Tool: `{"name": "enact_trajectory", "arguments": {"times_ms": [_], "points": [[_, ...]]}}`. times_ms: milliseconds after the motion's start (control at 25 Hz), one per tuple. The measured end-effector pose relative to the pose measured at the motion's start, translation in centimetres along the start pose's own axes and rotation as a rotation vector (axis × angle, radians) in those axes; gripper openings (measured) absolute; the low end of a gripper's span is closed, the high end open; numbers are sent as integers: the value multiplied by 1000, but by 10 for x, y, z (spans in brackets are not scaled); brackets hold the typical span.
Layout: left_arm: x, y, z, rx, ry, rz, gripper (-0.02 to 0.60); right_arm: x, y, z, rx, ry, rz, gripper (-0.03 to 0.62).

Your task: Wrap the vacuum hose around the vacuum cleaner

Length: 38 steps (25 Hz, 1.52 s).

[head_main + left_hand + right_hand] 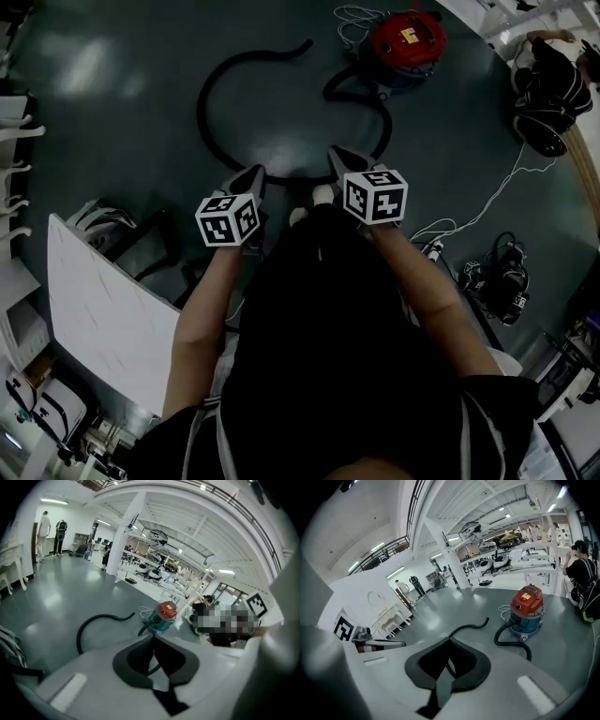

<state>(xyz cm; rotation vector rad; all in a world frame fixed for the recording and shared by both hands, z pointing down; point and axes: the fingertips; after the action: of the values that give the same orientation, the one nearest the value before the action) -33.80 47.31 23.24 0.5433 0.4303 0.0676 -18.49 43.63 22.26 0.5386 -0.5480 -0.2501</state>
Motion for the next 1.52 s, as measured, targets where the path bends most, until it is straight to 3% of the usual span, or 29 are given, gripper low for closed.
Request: {"name": "enact_trajectory", "arguments": {"times_ms": [520, 1160, 1520], "points": [[-11, -44, 8, 39, -84, -9, 9, 34, -31, 13, -17, -36, -22, -5], [-45, -74, 10, 70, -91, -29, 9, 31, -48, 41, -44, -28, -32, -6], [-95, -143, 65, 63, -44, -41, 10, 42, -115, 98, -34, 9, -29, -5]]}}
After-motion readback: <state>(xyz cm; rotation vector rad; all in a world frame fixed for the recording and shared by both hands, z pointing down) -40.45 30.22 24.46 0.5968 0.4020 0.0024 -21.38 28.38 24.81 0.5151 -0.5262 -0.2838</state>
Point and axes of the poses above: the fingertips, and each gripper's own axes: z forward along the fingers, x to its right, y out of its underside, and after that the axes turned 8 degrees about -x, right-handed
